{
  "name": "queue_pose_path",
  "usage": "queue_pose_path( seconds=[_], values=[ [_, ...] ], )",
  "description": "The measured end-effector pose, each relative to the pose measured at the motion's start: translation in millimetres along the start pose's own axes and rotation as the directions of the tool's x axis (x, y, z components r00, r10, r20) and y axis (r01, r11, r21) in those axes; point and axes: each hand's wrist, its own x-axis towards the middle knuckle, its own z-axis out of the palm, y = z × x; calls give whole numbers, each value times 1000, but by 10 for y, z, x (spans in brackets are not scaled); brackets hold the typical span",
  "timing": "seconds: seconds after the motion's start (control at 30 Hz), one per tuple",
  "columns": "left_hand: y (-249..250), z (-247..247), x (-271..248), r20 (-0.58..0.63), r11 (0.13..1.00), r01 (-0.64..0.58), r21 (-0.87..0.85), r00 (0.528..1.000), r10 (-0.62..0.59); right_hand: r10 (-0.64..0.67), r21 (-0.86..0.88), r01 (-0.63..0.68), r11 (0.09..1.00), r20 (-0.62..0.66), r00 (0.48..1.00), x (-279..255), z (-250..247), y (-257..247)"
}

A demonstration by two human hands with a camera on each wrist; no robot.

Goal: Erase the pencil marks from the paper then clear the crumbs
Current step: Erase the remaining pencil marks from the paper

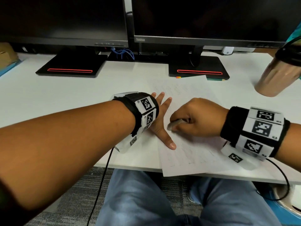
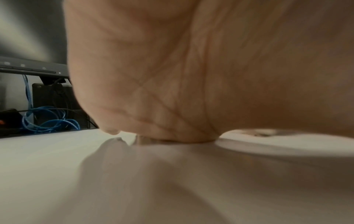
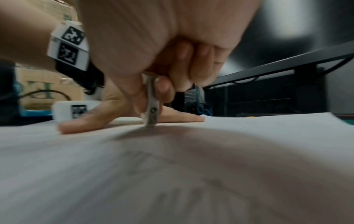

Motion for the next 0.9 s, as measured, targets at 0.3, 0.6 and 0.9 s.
queue_pose_path(
  seconds=[0.3,0.6,0.9],
  values=[
    [-2,-2,-6,1,1000,5,3,1000,-5,0,49,0,999,5,1000,-18,-9,26],
    [4,-4,-14,5,1000,3,-7,1000,-3,-24,68,23,997,10,1000,-36,-14,-3],
    [1,-13,-15,0,1000,5,-5,1000,-5,-28,13,28,1000,10,1000,-40,-76,-3]
  ],
)
